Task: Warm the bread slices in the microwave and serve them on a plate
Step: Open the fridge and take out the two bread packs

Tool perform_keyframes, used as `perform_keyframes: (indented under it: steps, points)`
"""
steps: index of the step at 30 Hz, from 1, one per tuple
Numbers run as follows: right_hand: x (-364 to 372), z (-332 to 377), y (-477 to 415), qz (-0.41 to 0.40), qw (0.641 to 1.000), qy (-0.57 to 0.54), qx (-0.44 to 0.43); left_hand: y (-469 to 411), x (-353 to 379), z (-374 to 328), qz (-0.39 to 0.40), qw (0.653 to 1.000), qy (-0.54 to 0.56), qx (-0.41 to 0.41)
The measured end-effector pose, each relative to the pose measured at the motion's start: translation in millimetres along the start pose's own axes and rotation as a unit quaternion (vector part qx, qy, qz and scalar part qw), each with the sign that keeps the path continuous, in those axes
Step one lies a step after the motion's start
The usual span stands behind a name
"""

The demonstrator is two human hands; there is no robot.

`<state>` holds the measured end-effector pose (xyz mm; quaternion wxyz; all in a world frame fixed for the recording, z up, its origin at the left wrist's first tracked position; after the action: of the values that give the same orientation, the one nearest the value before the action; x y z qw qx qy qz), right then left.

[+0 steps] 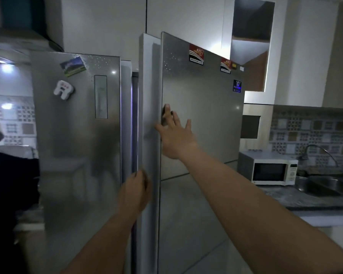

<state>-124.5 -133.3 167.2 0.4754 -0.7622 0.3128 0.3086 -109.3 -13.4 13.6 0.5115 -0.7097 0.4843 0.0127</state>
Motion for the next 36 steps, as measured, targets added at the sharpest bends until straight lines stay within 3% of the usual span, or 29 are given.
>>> perform_keyframes:
  steps: [4,13,16,20,24,30,36]
  points:
    - [-26,-24,47,-0.025,0.999,-0.011,0.024,17,-22,-38,-0.03,0.997,0.057,-0.045]
    - [-64,-70,139,-0.105,0.975,-0.121,0.154,65,-19,-142,0.012,0.995,0.058,0.082]
    - [-59,-84,162,-0.105,0.96,-0.139,0.22,69,-22,-165,-0.017,0.99,0.085,0.112]
    - [-56,-107,198,-0.113,0.933,-0.193,0.281,61,-28,-162,-0.076,0.991,0.04,0.107]
    - [-60,-129,230,-0.126,0.923,-0.212,0.297,60,-17,-167,-0.044,0.994,0.069,0.066]
    - [-64,-171,269,-0.127,0.902,-0.189,0.366,65,13,-202,0.032,0.984,0.134,0.11]
    - [-55,-217,300,-0.117,0.868,-0.235,0.422,72,49,-226,0.093,0.972,0.166,0.137]
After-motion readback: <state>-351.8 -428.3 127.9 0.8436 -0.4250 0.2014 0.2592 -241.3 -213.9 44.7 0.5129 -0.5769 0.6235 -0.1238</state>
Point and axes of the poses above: each hand's wrist, its own y-axis away from the middle knuckle, its own x-axis out of the palm, z = x × y, the point moved 8 cm from there along -y, towards the middle knuckle, and after that the axes turned 7 degrees about y, right-handed, at the moved point
